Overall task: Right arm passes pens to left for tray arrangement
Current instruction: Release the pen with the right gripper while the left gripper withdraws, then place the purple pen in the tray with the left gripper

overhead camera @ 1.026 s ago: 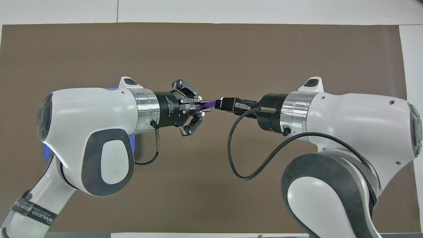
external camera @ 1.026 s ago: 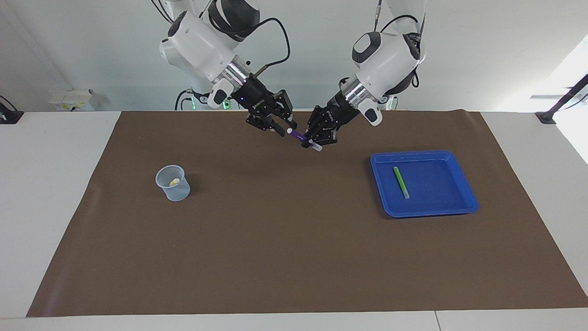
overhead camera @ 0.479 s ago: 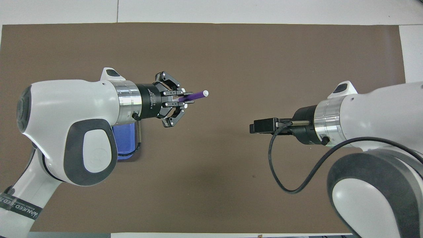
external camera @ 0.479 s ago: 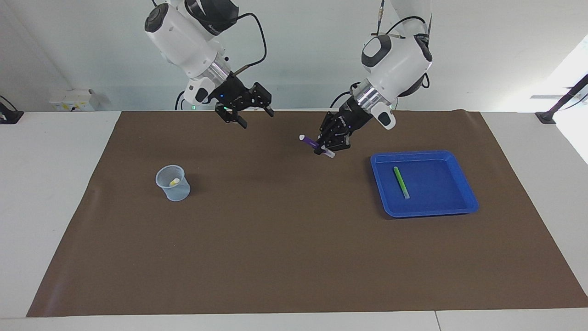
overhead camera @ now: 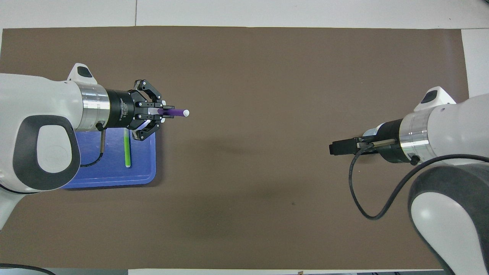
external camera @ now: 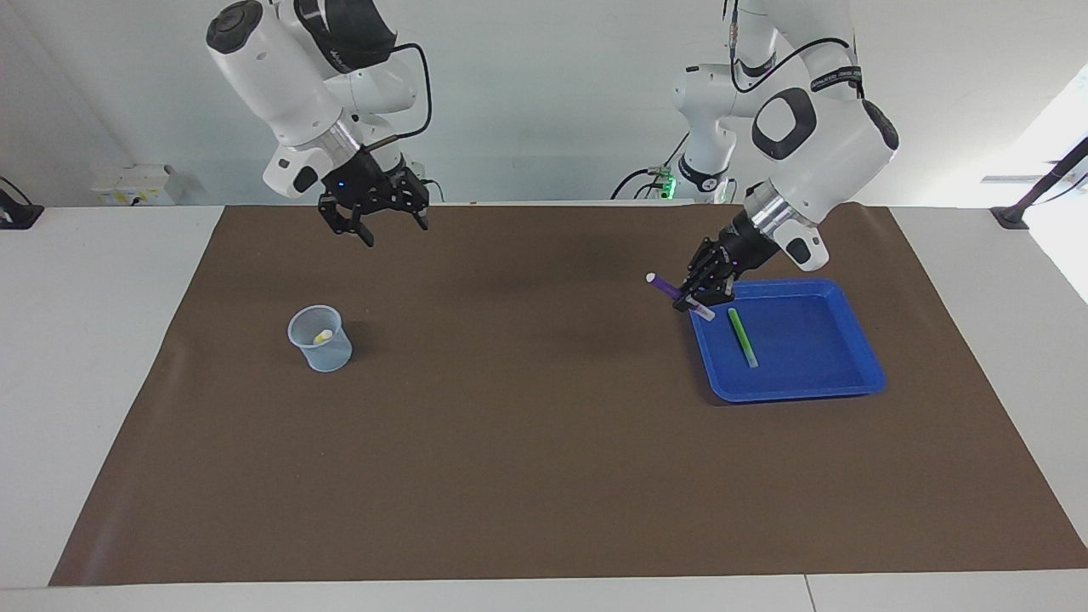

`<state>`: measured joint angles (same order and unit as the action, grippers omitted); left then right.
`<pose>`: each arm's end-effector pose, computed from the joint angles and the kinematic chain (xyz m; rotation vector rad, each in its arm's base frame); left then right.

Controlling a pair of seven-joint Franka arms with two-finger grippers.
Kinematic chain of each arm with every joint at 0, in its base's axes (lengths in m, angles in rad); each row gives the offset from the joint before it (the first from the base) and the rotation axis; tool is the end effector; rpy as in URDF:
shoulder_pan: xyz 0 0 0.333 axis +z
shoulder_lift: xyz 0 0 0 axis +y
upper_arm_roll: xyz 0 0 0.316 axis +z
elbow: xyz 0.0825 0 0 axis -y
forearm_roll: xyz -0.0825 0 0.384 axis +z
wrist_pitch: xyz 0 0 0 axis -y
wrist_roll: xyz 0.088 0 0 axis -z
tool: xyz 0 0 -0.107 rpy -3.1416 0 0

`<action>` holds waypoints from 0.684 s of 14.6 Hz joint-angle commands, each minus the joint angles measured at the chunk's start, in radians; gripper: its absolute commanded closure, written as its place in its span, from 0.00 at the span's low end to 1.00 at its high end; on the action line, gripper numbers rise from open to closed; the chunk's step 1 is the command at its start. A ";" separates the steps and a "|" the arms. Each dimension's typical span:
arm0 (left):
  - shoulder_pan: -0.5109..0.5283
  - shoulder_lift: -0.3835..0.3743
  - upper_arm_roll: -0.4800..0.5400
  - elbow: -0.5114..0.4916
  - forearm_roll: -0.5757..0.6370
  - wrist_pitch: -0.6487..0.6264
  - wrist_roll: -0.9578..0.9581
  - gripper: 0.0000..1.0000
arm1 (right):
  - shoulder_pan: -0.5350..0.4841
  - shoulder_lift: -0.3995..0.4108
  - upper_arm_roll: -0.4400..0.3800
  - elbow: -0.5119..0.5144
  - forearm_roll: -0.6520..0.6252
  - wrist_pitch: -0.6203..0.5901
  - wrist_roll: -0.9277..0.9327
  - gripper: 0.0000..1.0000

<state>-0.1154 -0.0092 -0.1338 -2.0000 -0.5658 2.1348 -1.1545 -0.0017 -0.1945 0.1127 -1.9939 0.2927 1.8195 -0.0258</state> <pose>0.5457 -0.1631 0.4813 2.2090 1.4772 -0.2904 0.4977 0.0830 0.5493 -2.8769 -0.0938 -0.0124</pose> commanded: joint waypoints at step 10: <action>0.232 0.080 -0.007 -0.045 0.403 -0.139 1.042 1.00 | -0.152 0.242 0.015 0.141 -0.170 0.056 -0.177 0.00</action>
<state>0.0939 0.0540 -0.1318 -2.0378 -0.2293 2.0055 -0.2567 -0.1087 -0.0651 0.1129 -1.9341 0.1470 1.8571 -0.1567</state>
